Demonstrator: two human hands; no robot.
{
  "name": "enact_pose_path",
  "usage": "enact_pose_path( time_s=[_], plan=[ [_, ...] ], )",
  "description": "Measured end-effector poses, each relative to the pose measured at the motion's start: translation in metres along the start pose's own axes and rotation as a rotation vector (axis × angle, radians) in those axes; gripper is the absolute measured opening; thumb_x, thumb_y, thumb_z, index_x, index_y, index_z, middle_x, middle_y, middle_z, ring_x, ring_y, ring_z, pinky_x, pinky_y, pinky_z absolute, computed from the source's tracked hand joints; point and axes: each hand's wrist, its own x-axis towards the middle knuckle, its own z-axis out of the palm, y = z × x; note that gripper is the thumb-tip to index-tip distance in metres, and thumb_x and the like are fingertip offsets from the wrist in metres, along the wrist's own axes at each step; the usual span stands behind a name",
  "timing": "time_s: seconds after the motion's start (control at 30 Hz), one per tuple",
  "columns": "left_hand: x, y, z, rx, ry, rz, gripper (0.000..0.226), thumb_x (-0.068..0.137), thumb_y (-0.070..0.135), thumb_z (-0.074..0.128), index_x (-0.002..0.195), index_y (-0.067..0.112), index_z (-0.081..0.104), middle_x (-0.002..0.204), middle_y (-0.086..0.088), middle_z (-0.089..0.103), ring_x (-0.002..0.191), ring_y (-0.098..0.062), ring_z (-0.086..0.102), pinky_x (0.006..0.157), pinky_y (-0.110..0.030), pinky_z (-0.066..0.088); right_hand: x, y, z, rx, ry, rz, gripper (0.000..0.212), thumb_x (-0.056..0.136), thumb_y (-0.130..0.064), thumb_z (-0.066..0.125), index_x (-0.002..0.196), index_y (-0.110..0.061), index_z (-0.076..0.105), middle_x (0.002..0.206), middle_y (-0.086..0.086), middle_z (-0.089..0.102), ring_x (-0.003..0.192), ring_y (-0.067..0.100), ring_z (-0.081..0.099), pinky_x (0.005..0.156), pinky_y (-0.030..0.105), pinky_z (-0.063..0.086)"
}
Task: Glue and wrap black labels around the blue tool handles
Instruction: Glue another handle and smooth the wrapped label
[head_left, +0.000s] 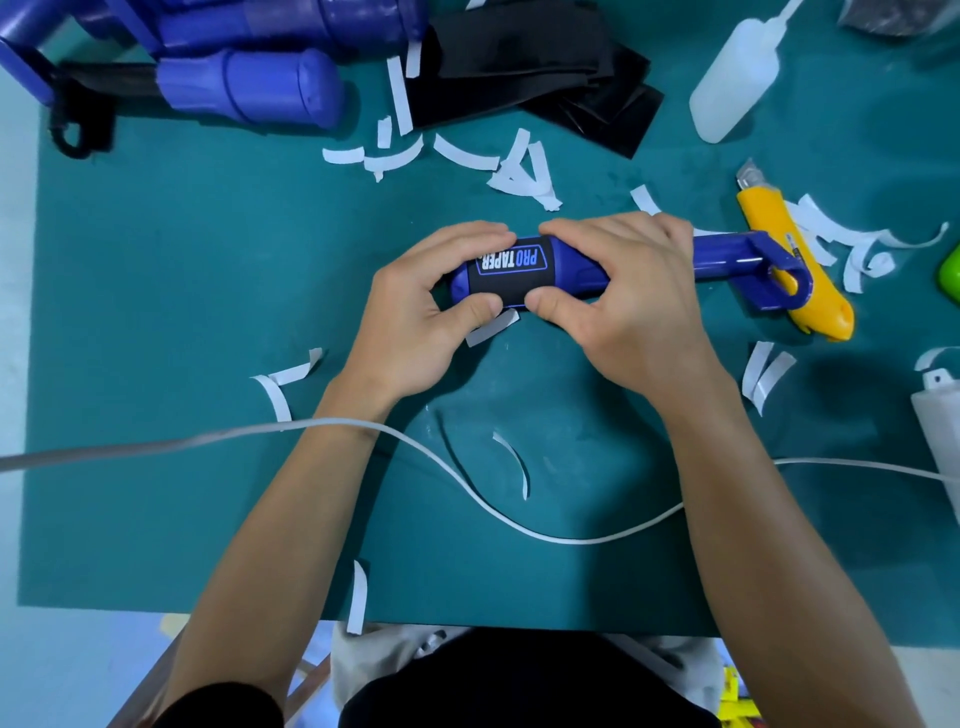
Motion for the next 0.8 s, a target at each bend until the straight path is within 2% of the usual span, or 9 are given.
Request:
enact_pose_path(
  time_s=[0.2,0.4,0.53,0.67,0.73,0.8],
  plan=[
    [0.003,0.000,0.000,0.012,0.003,0.007,0.050,0.087,0.001,0.074,0.130,0.026,0.068,0.136,0.006,0.066,0.134,-0.016,0.058,0.114,-0.042,0.046,0.003,0.001,0.000,-0.026,-0.012,-0.005,0.046,0.085,-0.053,0.070,0.120,-0.025,0.072,0.104,-0.008,0.071,0.102,0.021,0.056,0.098,0.028,0.022],
    [0.004,0.000,-0.002,0.039,-0.028,0.022,0.050,0.089,0.002,0.075,0.133,0.024,0.066,0.137,0.009,0.063,0.134,-0.013,0.057,0.114,-0.033,0.044,0.004,0.003,0.001,-0.048,-0.029,-0.014,0.049,0.087,-0.057,0.066,0.124,-0.025,0.070,0.103,-0.008,0.070,0.101,0.021,0.053,0.097,0.030,0.022],
    [0.006,0.000,-0.006,0.078,-0.070,-0.001,0.064,0.078,0.007,0.076,0.140,0.022,0.064,0.147,0.009,0.058,0.142,-0.009,0.050,0.118,-0.027,0.038,0.005,0.003,-0.001,-0.136,-0.065,-0.039,0.051,0.093,-0.058,0.056,0.131,-0.024,0.065,0.109,-0.007,0.068,0.104,0.022,0.053,0.101,0.034,0.024],
    [0.005,-0.005,-0.009,-0.019,-0.100,-0.061,0.083,0.070,-0.010,0.063,0.146,0.022,0.058,0.155,0.007,0.051,0.149,-0.011,0.042,0.119,-0.032,0.039,0.003,0.001,-0.001,-0.194,-0.079,-0.049,0.051,0.093,-0.054,0.054,0.135,-0.026,0.059,0.110,-0.008,0.065,0.107,0.022,0.053,0.103,0.038,0.027],
    [0.004,-0.007,-0.009,-0.066,-0.109,-0.082,0.082,0.070,-0.010,0.063,0.144,0.024,0.059,0.154,0.008,0.052,0.147,-0.014,0.045,0.116,-0.029,0.042,0.002,0.000,-0.002,-0.199,-0.081,-0.042,0.052,0.091,-0.050,0.056,0.137,-0.026,0.059,0.110,-0.008,0.065,0.108,0.022,0.053,0.104,0.038,0.027],
    [0.003,-0.007,-0.008,-0.090,-0.110,-0.085,0.077,0.074,-0.007,0.064,0.144,0.025,0.059,0.152,0.007,0.054,0.146,-0.018,0.047,0.116,-0.031,0.042,0.003,-0.001,-0.002,-0.215,-0.088,-0.040,0.052,0.089,-0.047,0.057,0.138,-0.026,0.058,0.110,-0.008,0.065,0.108,0.021,0.053,0.105,0.038,0.026]
  ],
)
